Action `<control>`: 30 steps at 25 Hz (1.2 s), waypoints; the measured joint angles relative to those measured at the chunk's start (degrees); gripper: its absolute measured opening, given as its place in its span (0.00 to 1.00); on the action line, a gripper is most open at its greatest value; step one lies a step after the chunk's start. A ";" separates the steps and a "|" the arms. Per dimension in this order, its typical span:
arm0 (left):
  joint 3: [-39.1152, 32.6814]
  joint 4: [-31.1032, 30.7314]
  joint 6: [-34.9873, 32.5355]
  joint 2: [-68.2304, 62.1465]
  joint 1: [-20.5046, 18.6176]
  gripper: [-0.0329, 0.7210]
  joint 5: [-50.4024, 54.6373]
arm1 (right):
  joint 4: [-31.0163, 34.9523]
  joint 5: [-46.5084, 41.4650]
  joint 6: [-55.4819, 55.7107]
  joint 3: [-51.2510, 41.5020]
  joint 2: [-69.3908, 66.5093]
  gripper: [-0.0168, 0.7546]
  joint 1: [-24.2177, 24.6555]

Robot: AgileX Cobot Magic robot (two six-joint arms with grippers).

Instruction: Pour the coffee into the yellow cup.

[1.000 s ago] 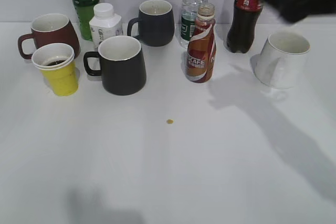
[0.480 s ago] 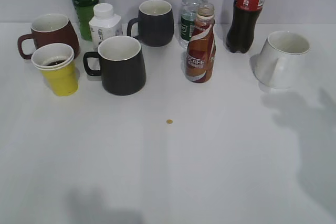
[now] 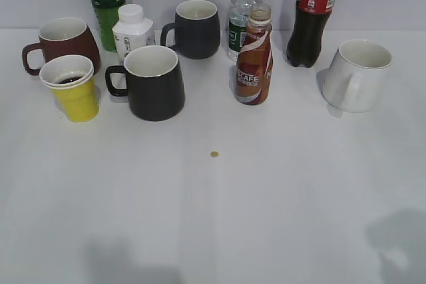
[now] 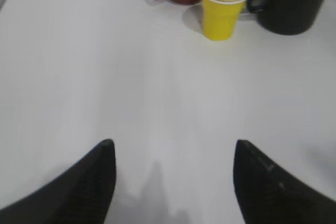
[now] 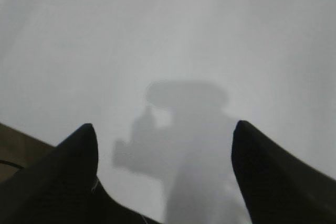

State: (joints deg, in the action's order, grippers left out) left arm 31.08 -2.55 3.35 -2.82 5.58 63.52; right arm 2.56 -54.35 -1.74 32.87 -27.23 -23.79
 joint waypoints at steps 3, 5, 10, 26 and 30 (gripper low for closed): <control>-1.16 2.14 -2.78 0.00 0.00 0.74 -1.76 | 0.60 -4.76 -0.32 -1.86 9.97 0.79 0.00; -1.27 2.55 -3.75 0.00 0.00 0.73 -2.02 | 0.72 -6.33 -0.44 -2.57 16.04 0.79 0.00; -1.27 3.15 -4.56 0.00 0.00 0.67 -2.04 | 0.72 -6.48 -0.45 -3.86 27.23 0.79 0.00; -1.27 3.36 -4.73 0.00 0.00 0.64 -2.33 | 0.78 -5.68 -0.39 -4.18 27.73 0.79 0.00; -1.27 3.36 -4.73 0.00 -0.36 0.63 -2.33 | 0.81 -5.57 -0.39 -4.18 27.73 0.79 1.41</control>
State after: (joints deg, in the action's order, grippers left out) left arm 29.81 0.81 -1.37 -2.82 5.23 61.19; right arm 3.38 -59.92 -2.14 28.68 0.50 -22.38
